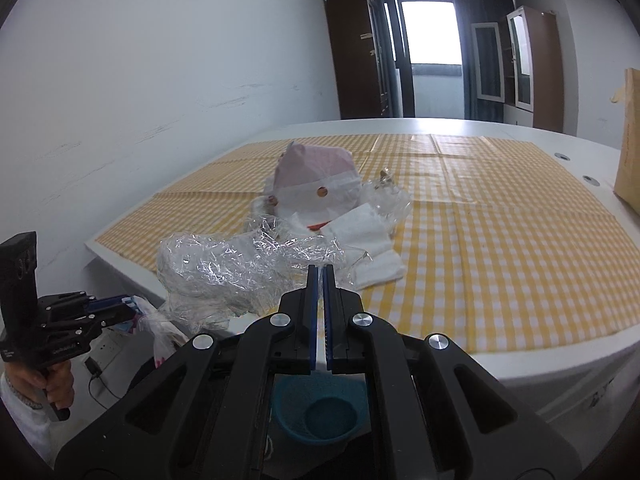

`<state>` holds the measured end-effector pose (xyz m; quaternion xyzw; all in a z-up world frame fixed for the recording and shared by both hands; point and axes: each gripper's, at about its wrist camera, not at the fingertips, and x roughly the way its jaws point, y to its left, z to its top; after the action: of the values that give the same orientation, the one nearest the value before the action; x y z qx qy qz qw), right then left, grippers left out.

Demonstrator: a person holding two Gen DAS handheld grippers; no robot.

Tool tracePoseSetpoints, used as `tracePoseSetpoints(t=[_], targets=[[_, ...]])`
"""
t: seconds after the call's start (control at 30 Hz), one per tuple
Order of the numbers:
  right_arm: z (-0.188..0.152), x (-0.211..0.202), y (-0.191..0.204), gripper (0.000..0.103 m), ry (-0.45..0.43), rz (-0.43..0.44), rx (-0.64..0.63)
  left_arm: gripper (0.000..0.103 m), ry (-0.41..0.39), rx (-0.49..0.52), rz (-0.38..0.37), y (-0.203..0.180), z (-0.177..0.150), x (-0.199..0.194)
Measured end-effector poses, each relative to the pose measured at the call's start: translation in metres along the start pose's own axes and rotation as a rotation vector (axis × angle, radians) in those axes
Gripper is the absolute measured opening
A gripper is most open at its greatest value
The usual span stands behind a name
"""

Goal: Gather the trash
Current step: 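Carry both held items down over the blue wastebasket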

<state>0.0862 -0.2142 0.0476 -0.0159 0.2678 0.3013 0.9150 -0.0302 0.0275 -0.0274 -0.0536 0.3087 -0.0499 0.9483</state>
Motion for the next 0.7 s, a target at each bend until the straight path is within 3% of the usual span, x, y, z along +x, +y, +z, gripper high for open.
tracePoseSetpoints(t=[0.37, 0.7], targets=[[-0.048, -0.021, 0.027, 0.002, 0.066, 0.004, -0.042, 0.018, 0.084, 0.024, 0.013, -0.010, -0.043, 0.004], [-0.097, -0.006, 0.035, 0.002, 0.173, -0.012, -0.045, 0.017, 0.163, 0.048, 0.062, -0.008, -0.074, 0.035]])
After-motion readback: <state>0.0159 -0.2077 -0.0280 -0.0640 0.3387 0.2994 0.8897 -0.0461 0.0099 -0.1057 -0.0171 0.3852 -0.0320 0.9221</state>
